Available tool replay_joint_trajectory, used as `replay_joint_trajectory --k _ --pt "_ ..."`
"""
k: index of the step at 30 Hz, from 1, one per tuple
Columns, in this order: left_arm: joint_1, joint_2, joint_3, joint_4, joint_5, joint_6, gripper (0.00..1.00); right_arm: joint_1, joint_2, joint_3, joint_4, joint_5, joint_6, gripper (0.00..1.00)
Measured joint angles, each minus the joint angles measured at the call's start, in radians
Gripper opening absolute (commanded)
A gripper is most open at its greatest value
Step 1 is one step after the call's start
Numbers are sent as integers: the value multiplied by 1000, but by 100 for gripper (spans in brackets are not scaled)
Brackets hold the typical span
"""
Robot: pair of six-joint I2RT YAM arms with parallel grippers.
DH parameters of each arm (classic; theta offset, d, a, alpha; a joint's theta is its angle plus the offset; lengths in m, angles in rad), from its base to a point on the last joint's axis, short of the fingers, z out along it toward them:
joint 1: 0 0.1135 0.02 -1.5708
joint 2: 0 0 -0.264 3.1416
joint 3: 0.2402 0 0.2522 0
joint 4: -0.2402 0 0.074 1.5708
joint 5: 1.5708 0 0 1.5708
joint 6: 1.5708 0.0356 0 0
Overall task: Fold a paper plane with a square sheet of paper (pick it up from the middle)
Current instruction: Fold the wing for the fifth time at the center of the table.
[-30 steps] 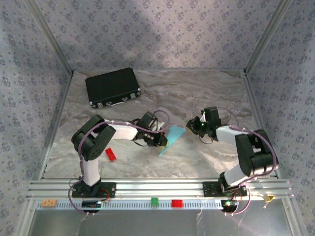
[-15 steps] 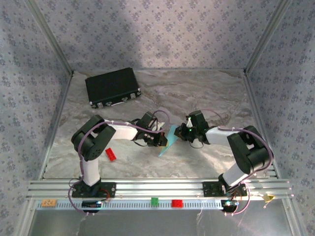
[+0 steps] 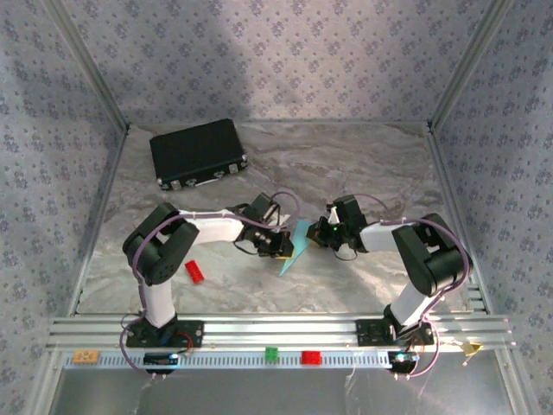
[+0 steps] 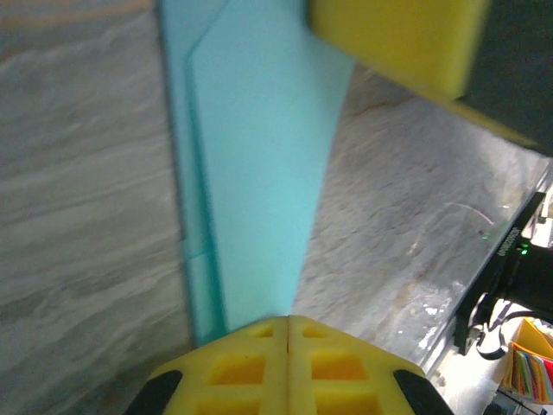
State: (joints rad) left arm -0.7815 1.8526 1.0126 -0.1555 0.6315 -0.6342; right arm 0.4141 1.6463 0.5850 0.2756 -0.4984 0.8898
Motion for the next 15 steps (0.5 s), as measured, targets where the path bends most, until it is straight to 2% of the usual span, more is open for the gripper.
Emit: replay_joint_trajectory --k 6,15 --pt "0 10 105 -40 22 26 0 -3 2 0 3 1 0 6" --pt "-22 106 194 -86 53 65 0 -9 2 0 2 0 0 6"
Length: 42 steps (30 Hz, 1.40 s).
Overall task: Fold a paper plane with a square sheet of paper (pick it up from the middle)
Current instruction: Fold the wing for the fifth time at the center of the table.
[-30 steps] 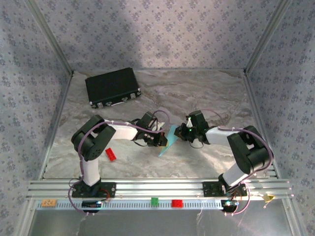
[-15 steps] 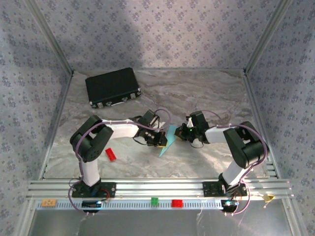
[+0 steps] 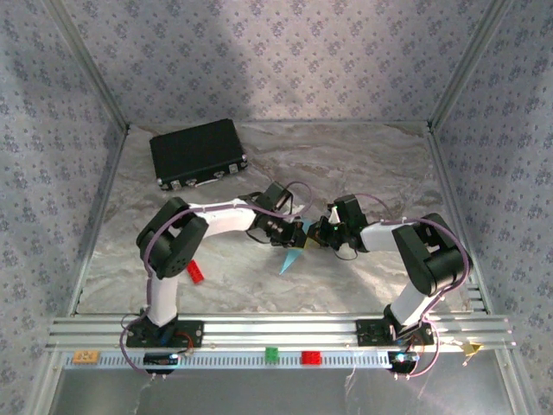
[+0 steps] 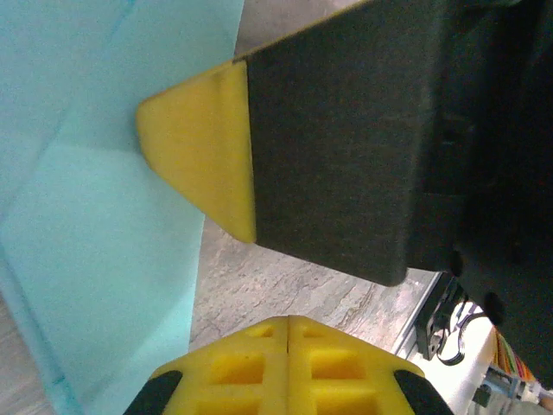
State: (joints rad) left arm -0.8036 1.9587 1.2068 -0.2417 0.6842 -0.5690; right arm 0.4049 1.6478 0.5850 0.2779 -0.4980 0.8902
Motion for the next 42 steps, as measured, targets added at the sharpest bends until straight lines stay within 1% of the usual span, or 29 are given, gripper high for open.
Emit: replay_joint_trajectory --k 5,13,19,22,29,36,42 --pt "-5 20 10 -23 -1 12 0 -6 0 0 0 0 0 6" --pt "-5 71 21 -13 -8 12 0 -6 0 0 0 0 0 7" --pt "-5 72 22 -16 -38 24 0 -10 2 0 1 -3 0 6" --pt "-5 70 -1 13 -41 24 0 -11 2 -1 2 -4 0 6" --pt "-5 4 -109 85 -50 27 0 -12 3 -4 -1 -25 -1 6" --pt "-5 -68 -193 55 -55 30 0 -12 3 -4 -2 -30 -8 6" --pt "-3 -103 -203 27 -56 38 0 -13 3 -4 -3 -29 -9 6"
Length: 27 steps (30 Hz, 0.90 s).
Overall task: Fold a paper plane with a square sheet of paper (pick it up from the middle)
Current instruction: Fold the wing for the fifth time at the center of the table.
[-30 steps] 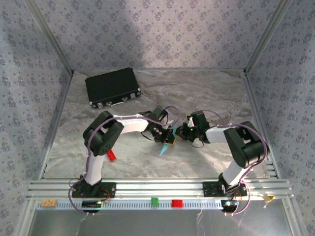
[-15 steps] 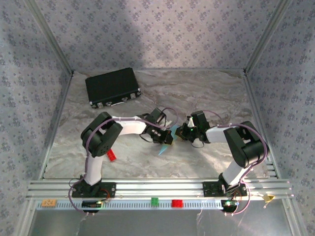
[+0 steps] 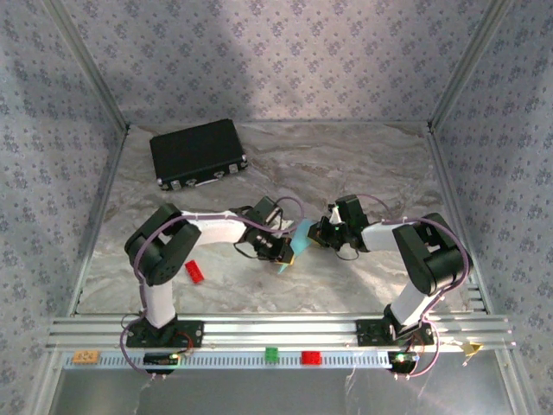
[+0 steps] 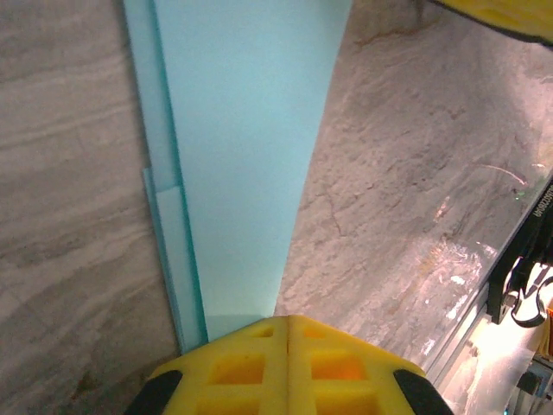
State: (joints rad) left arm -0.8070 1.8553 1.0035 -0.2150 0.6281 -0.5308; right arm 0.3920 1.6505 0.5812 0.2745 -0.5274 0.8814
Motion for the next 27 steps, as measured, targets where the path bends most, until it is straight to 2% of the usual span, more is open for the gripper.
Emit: replay_joint_trajectory --k 10,14,20,27 --pt "37 47 110 -20 2 34 0 -2 0 3 -4 -2 -1 7" --pt "42 68 58 -10 5 32 0 -13 0 35 -64 -1 -22 7" --pt "43 40 -26 107 34 6 0 -10 -13 105 -138 0 -54 9" --pt "43 35 -40 131 31 -17 0 100 -87 89 -158 37 -56 9"
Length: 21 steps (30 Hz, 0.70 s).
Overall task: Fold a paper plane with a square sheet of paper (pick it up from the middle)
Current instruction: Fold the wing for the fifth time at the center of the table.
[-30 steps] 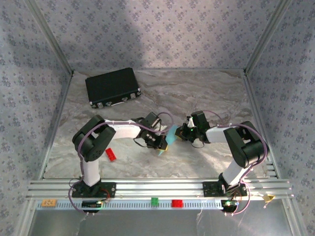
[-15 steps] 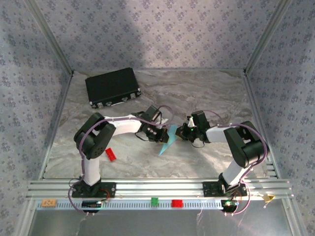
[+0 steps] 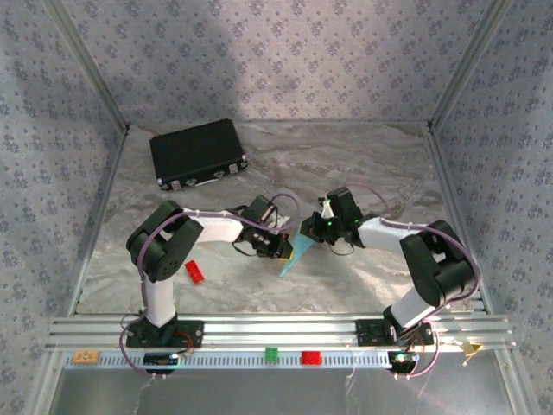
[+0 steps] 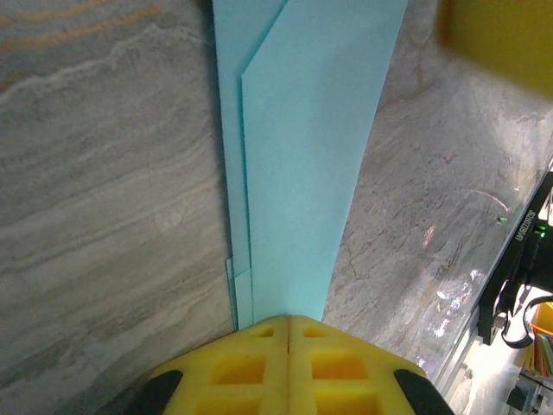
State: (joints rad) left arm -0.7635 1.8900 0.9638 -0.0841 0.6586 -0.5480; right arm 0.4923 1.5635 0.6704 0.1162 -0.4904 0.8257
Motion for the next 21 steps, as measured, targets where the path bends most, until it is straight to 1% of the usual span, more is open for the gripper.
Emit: replay_joint_trajectory --k 4,7,14,21 --pt "0 -3 -7 10 -2 -14 0 58 4 -77 43 7 33 9" --pt "0 -3 -8 10 -2 -19 0 63 30 -101 66 3 51 9" --pt "0 -3 -8 10 -2 -21 0 28 49 -104 105 -23 61 9" --pt "0 -3 -8 10 -3 -21 0 -58 58 -89 104 -21 59 10"
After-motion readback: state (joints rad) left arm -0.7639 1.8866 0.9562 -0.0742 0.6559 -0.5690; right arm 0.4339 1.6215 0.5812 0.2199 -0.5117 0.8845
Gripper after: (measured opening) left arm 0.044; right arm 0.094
